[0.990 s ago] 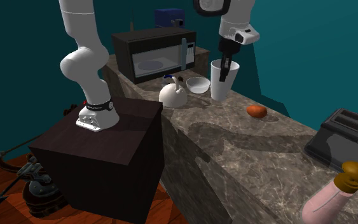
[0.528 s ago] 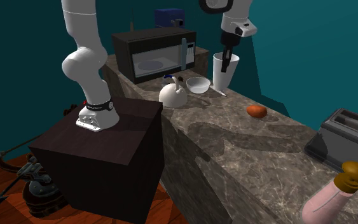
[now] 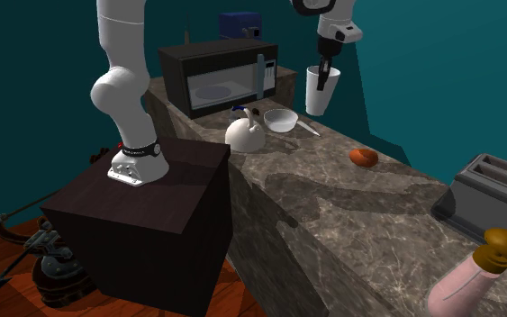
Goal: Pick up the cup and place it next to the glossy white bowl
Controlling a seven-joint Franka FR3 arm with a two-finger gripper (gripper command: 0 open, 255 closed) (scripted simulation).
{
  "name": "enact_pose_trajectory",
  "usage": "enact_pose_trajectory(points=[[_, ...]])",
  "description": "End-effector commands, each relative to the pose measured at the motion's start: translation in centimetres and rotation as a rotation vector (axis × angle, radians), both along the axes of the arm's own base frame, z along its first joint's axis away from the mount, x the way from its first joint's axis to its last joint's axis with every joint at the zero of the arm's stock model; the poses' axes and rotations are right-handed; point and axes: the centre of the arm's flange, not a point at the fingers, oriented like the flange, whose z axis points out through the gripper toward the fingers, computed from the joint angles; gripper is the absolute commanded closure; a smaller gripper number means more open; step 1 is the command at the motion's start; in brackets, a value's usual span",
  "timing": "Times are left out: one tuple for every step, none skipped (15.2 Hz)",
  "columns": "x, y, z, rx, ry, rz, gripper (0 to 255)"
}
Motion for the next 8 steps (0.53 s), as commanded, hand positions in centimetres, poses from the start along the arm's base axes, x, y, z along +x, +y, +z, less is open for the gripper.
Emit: enact_pose_trajectory(points=[[-0.1, 2.8, -0.2, 0.0, 0.0, -0.001, 255], [-0.1, 4.1, -0.2, 0.0, 0.0, -0.001, 255], [0.0, 5.4, -0.1, 0.0, 0.0, -0.001, 255], [0.1, 6.8, -0.1, 0.0, 0.0, -0.001, 255], [0.2, 8.1, -0.1, 0.0, 0.0, -0.001, 255], [0.3, 9.4, -0.1, 0.0, 0.0, -0.001, 255], [0.4, 10.7, -0.1, 0.0, 0.0, -0.001, 255], [0.5, 12.0, -0.1, 0.0, 0.0, -0.001, 255]])
